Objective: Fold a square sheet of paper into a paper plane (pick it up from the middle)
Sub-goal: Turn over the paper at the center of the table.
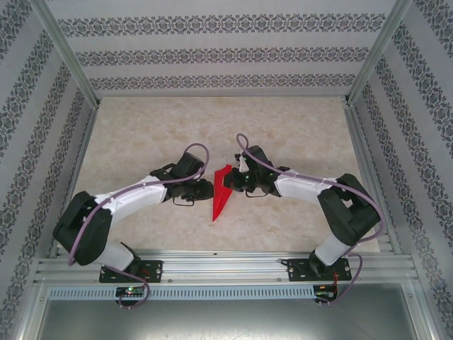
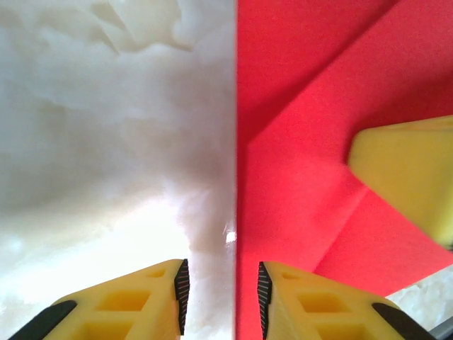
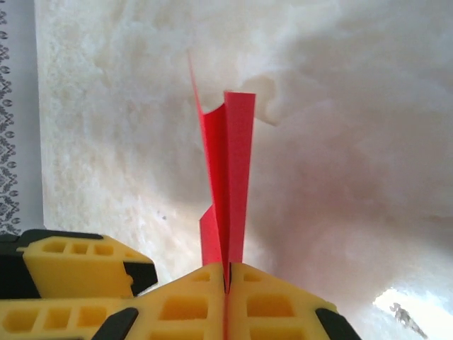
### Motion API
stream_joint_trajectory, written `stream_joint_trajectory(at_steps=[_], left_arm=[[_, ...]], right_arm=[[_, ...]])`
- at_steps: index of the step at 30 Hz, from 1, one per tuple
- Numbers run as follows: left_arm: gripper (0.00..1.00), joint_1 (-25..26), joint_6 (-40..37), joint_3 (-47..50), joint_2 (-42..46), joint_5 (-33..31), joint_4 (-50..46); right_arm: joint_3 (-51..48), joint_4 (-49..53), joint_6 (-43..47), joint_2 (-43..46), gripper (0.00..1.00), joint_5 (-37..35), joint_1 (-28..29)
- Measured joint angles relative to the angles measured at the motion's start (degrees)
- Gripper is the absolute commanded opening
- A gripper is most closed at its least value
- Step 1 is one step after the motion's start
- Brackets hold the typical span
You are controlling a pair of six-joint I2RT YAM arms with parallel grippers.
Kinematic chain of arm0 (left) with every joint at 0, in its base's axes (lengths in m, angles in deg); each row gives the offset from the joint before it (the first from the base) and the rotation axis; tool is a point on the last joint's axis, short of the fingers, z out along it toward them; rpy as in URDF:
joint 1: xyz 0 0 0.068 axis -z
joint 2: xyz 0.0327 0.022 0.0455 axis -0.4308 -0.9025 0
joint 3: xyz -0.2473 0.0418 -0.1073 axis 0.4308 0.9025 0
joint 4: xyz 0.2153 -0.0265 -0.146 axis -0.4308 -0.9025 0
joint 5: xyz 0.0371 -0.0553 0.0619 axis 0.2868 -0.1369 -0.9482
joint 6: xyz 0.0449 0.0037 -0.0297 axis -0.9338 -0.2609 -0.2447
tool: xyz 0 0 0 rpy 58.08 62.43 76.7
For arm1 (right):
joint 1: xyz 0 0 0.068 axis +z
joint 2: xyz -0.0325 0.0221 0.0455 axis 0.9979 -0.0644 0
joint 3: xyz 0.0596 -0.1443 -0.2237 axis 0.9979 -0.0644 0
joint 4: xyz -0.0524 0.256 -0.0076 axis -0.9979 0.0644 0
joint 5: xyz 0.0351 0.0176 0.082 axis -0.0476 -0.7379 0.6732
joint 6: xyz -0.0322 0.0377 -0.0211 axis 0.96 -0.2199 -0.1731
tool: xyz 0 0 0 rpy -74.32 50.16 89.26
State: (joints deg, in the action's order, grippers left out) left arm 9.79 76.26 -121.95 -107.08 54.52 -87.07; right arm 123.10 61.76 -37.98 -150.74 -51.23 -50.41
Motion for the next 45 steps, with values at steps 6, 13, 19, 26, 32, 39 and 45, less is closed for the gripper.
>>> stream_joint_trajectory(at_steps=[6,13,19,26,32,39,45], left_arm=[[0.37,0.0,1.0,3.3,8.3,-7.5,0.4],[0.45,0.0,3.3,7.3,16.8,-15.8,0.3],[0.51,-0.2,5.2,10.5,22.2,-20.6,0.2],[0.51,-0.6,6.5,11.8,25.3,-23.3,-0.5],[0.52,-0.9,8.3,14.5,30.8,-26.1,-1.3],[0.54,-0.9,10.2,17.2,39.3,-29.9,-3.9],[0.54,-0.9,11.4,18.8,44.0,-32.2,-6.0]], right_arm=[[5.9,14.5,7.5,6.7,0.07,-8.0,0.0],[13.0,31.1,15.0,11.7,0.08,-21.7,1.5],[15.9,40.6,18.3,13.0,0.09,-31.2,2.8],[22.0,50.2,19.6,10.7,0.08,-42.6,8.1],[32.8,59.0,17.6,-1.8,0.06,-53.6,13.4],[40.8,65.3,13.8,-17.7,0.06,-58.6,17.2],[49.9,67.3,11.5,-29.3,0.11,-57.6,19.2]])
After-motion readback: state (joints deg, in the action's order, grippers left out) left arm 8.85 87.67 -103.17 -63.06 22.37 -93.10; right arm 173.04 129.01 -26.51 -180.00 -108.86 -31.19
